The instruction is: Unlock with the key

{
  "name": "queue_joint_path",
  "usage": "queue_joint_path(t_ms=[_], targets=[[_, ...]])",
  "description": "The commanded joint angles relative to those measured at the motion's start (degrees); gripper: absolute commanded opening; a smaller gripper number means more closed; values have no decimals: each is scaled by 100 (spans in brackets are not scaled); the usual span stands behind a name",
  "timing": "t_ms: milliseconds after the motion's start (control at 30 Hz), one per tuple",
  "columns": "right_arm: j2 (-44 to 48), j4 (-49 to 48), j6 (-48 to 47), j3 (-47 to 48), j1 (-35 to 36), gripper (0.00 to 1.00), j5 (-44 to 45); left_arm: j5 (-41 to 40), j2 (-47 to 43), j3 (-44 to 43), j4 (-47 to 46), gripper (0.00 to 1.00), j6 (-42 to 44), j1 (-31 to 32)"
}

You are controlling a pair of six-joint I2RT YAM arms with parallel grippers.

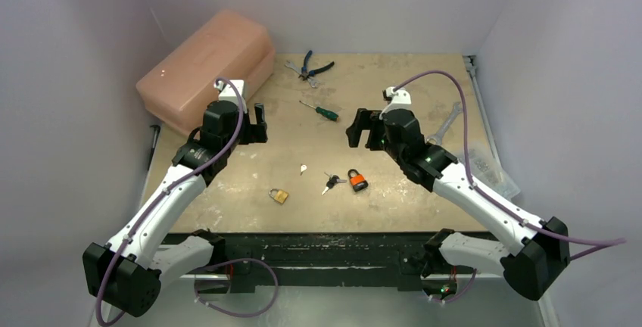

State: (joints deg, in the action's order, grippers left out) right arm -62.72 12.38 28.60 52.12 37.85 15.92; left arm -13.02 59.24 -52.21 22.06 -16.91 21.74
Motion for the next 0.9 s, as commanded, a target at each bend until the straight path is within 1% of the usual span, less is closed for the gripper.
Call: queue_joint_path(t_ms=[0,33,100,300,467,633,800,867], targets=[[-346,614,71,301,-10,99,39,109,4,-79,-136,87,1,-47],[-454,754,-102,428,-8,99,36,129,12,-79,-136,87,2,-47],[-599,904,-321,495,-5,99,-301,173,40,-91,-135,87,3,-47],[-769,690,-841,286,85,99,-1297,194,6,-109,-123,87,1,-47],[-1181,749,-947,353,520,99,-1345,139,15,-106,-127,87,12,-47],[-1460,486,-834,260,767,92,-1582,191,113,-130,-107,87,11,-47],[-1748,289,-974,104,805,85,-1917,117,70,-115,-106,87,20,-47],[-1873,230,-1023,86,804,80,-1909,136,84,-115,-106,87,21,-47]])
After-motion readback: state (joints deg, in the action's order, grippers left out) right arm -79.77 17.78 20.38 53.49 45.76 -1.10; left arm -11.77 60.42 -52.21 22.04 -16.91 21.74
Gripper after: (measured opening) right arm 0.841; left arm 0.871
